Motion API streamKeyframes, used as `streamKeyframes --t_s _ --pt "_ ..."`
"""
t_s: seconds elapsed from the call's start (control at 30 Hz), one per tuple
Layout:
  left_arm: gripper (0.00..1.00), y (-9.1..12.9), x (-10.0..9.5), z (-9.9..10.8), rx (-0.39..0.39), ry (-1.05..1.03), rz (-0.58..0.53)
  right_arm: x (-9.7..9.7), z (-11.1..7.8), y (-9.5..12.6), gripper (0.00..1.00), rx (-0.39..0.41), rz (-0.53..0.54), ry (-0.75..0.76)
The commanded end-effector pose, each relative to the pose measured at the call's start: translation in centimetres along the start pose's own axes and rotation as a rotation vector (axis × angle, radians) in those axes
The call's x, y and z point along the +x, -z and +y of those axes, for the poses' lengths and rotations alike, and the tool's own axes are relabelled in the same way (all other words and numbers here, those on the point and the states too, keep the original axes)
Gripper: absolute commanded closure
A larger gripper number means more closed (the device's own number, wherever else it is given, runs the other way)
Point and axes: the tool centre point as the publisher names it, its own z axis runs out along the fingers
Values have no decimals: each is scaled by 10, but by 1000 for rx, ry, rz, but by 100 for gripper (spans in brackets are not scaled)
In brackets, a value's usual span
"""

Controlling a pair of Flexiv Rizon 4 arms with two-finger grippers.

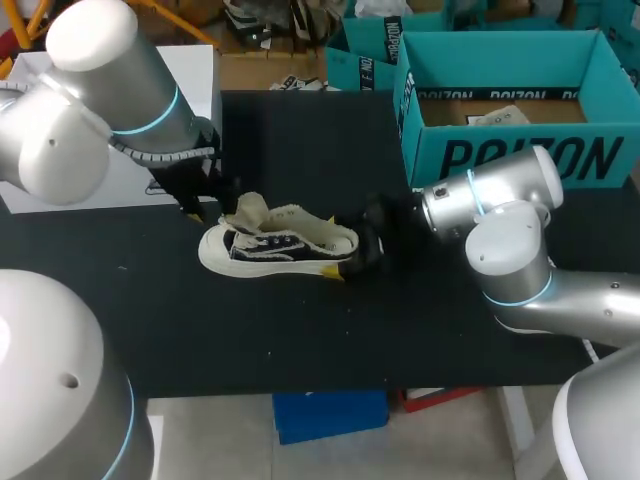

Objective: Take the shoe out of the shoebox, open the shoe tongue, remove and reinsert the insole, then place the shoe into the shoebox

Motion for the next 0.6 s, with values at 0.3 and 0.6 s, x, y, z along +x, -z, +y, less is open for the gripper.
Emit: streamKeyframes --t_s 0.3,0.6 --pt "0 40 34 -23 -24 -376 204 -1 -5 -4 100 1 -1 -2" --pt "0 41 72 -39 -124 -838 281 -1 -5 -4 100 1 -1 -2"
